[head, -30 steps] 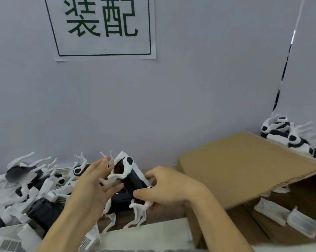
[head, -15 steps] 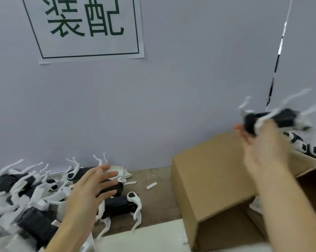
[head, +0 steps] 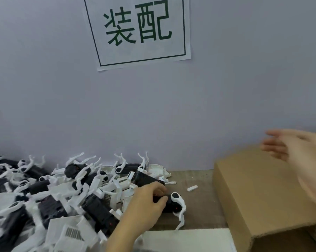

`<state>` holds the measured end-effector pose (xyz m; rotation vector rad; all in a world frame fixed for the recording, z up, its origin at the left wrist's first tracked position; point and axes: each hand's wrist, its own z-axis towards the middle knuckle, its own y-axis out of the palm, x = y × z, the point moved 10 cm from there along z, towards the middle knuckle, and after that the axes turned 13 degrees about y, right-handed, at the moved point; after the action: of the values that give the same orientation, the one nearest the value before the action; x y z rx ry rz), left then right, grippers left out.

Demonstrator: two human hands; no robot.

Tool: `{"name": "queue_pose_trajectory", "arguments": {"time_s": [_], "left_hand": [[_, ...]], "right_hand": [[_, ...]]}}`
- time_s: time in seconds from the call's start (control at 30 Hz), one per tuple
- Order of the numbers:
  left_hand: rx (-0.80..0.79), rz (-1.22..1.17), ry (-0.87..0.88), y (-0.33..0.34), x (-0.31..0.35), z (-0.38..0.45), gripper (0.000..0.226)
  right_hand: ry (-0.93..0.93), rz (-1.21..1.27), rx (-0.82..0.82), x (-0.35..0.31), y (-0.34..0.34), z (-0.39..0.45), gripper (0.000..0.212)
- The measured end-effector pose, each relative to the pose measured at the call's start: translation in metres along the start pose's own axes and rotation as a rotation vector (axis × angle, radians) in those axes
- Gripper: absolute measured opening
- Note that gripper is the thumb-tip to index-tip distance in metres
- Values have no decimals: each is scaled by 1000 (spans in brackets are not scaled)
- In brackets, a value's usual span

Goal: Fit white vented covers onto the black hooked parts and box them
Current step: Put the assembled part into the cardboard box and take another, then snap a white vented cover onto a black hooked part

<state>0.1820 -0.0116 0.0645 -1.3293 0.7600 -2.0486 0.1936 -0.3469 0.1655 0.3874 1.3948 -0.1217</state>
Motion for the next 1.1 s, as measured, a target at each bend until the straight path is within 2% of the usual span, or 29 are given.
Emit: {"name": "queue_pose_trajectory", "arguments": {"time_s": [0.07, 0.13, 0.2, 0.27, 0.4, 0.53, 0.67, 0.73, 0.83, 0.9, 0.93, 1.0, 1.03, 1.1], "left_hand": [[-34, 40, 17, 3, 0, 0, 16], [-14, 32, 24, 1, 1, 0, 18], [50, 7, 31, -7, 2, 0, 21], [143, 1, 24, -18, 1, -1, 23], [289, 80, -1, -44, -2, -3, 21], [381, 225, -86, -78, -10, -9, 20], [303, 348, -210, -100, -19, -6, 15], [311, 336, -214, -104, -12, -5, 14], [446, 187, -147, -93, 9, -15, 14], [520, 41, -141, -68, 16, -26, 23], [488, -18, -150, -49, 17, -28, 31], [324, -134, -172, -7, 18, -23, 46], [270, -230, -193, 8, 17, -21, 48], [285, -578, -294, 24, 9, -17, 43]], "right_hand": [[-53, -229, -70, 9, 40, -10, 31], [-73, -436, -254, 39, 107, -35, 31], [-105, -656, -395, 84, 157, -64, 28], [-118, -823, -426, 131, 181, -75, 34], [-59, -763, -514, 170, 188, -79, 20], [-43, -685, -437, 168, 177, -71, 18], [-26, -587, -386, 164, 168, -64, 20], [-32, -485, -308, 153, 160, -59, 20], [-22, -285, -126, 138, 144, -57, 15], [10, -190, -14, 133, 135, -58, 16], [32, -156, 33, 133, 130, -57, 18], [38, -147, 96, 133, 126, -59, 17], [-15, -177, 111, 128, 126, -63, 16], [-210, -252, 54, 111, 137, -76, 13]]}}
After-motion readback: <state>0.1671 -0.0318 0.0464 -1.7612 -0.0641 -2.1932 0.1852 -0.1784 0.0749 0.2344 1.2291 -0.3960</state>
